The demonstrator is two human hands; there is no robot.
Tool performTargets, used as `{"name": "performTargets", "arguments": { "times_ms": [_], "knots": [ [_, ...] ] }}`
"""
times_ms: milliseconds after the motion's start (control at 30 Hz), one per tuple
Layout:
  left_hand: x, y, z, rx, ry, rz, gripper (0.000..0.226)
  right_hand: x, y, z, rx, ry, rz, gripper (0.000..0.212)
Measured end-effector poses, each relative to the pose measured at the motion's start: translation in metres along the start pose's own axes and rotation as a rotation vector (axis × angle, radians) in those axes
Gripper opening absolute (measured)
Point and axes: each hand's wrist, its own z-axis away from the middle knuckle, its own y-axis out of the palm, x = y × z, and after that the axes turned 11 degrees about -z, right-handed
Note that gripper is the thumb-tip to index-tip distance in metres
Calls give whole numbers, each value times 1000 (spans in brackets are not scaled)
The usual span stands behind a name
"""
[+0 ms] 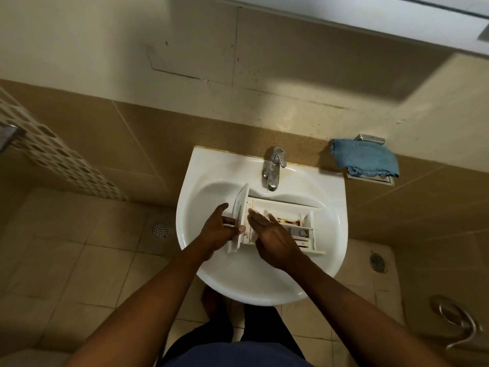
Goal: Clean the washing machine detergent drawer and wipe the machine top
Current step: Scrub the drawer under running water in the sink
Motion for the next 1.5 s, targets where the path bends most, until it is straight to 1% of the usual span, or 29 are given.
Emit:
{"name": "performTargets", "arguments": {
  "times_ms": [67, 100, 133, 200, 233, 300, 367, 400, 467, 533, 633, 700, 767, 800, 833, 867, 933, 967, 1000, 1100, 1200, 1333, 1433, 1500],
  "knots": [
    [0, 0, 0, -2, -5, -5, 97, 3, -3, 3, -91, 42, -14, 57],
    [0, 0, 0, -3, -5, -7, 97, 7, -3, 4, -104, 22, -5, 56],
    [1, 0, -1, -2, -6, -7, 97, 12, 0, 7, -88, -17, 1, 56],
    [0, -1, 0, 0, -6, -6, 99, 19, 10, 17, -30, -88, -17, 66],
    [0, -1, -1, 1, -3, -7, 99, 19, 11, 23, -25, -96, -2, 67],
    [0, 0, 0, 4, 0, -11, 98, 15, 8, 30, -88, -87, 78, 58],
    [0, -1, 1, 8, 2, -11, 99, 17, 4, 31, -149, -59, 85, 52],
    [0, -1, 1, 9, 4, -9, 99, 21, 4, 30, -142, -67, 75, 54],
    [-1, -2, 2, 10, 16, -19, 99, 30, 11, 29, -59, -104, 45, 61],
    [-2, -2, 2, 15, 21, -34, 100, 35, 16, 35, 7, -107, 58, 61],
    [-2, -3, 3, 20, 18, -31, 99, 29, 8, 44, -63, -99, 42, 47],
    [-1, -3, 2, 22, 20, -27, 98, 23, -6, 38, -159, -14, -109, 37],
    [0, -3, 2, 20, 13, -2, 97, 10, -15, 20, -300, 174, -339, 31],
    [0, -3, 2, 21, 7, 2, 97, 6, -19, 7, -403, 289, -486, 26],
    [0, -4, 1, 25, 2, -1, 97, 2, -24, -8, -513, 424, -664, 22],
    [0, -4, 1, 30, -2, -9, 97, 0, -32, -24, -604, 581, -898, 19],
    [-2, -4, 0, 42, -10, -23, 98, -8, -48, -52, -675, 843, -1423, 21],
    [-3, -4, 0, 46, -13, -27, 97, -13, -55, -63, -684, 909, -1589, 23],
    [-4, -4, 0, 47, -15, -37, 97, -19, -59, -72, -691, 947, -1692, 26],
    [-5, -2, -1, 35, -8, -95, 94, -31, -62, -90, -680, 929, -1974, 32],
    [-3, -1, -1, 19, -3, -137, 93, -37, -59, -100, -639, 921, -2111, 45],
    [0, -2, -2, 14, -11, -149, 93, -42, -58, -103, -570, 941, -2162, 56],
    [1, -2, -2, 14, -14, -142, 91, -42, -60, -99, -501, 945, -2185, 52],
    [0, -2, -1, 16, -13, -141, 90, -40, -61, -96, -466, 964, -2139, 50]
  ]
}}
